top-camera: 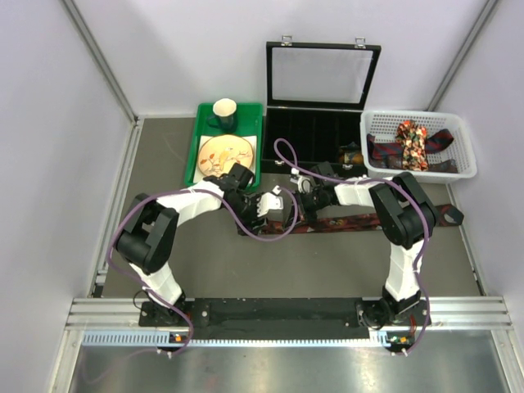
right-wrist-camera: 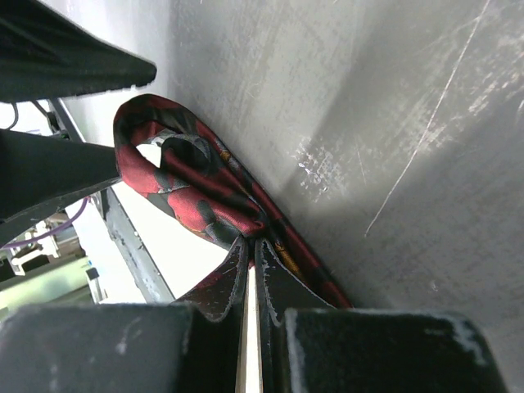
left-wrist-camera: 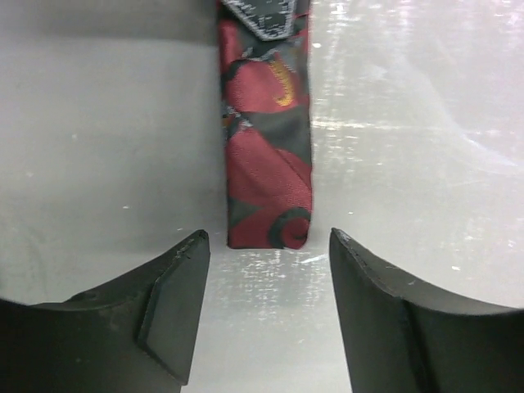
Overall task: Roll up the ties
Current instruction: Roll the tie at the center of the board.
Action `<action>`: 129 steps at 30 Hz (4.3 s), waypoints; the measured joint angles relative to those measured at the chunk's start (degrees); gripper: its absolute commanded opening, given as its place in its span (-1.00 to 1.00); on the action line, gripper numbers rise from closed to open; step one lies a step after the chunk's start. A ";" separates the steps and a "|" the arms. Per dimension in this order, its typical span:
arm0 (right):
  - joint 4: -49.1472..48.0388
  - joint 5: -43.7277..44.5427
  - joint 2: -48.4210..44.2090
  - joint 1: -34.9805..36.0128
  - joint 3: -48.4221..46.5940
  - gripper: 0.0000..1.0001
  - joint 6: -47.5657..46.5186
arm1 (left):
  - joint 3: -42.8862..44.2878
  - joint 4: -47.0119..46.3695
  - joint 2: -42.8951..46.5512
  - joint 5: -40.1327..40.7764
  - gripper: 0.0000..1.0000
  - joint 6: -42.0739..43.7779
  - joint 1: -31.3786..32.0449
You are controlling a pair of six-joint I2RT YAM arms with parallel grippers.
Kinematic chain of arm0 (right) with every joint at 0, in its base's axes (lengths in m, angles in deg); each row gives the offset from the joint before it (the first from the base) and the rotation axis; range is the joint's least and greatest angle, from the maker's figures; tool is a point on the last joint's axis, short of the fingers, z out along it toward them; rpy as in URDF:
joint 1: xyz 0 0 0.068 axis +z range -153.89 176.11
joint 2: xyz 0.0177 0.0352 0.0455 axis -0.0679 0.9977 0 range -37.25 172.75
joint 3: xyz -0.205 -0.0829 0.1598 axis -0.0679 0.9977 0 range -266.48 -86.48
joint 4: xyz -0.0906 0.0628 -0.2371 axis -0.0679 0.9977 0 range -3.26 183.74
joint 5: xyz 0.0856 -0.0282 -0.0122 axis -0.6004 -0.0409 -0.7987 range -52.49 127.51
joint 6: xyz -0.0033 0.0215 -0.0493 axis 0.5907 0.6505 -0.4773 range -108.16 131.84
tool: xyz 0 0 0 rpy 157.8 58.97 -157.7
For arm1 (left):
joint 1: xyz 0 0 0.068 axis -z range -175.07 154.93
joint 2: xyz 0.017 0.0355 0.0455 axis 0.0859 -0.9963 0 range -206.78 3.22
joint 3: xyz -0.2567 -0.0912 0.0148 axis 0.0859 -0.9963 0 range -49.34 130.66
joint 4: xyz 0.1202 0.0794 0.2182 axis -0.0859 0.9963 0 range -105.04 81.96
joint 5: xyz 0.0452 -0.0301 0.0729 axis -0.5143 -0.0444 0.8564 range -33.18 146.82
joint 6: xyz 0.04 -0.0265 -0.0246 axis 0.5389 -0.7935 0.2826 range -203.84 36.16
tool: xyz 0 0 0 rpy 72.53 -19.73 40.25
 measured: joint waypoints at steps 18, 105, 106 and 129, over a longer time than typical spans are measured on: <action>0.42 -0.22 0.33 0.00 -0.37 -1.00 -0.02 | 5.90 0.20 -0.35 -2.32 -0.27 -2.34 4.76; 8.41 -2.95 1.27 -4.11 -1.51 -1.00 -2.47 | 8.90 -4.46 -5.95 -3.41 -0.24 -8.55 6.54; 8.41 -2.99 1.31 -4.11 -1.53 -1.00 -2.47 | 9.33 -4.46 -6.08 -3.56 -0.24 -8.90 6.82; 7.93 -4.48 1.81 -4.42 -1.55 -1.00 -2.34 | 16.28 -2.73 -14.16 0.39 -0.34 -8.59 12.55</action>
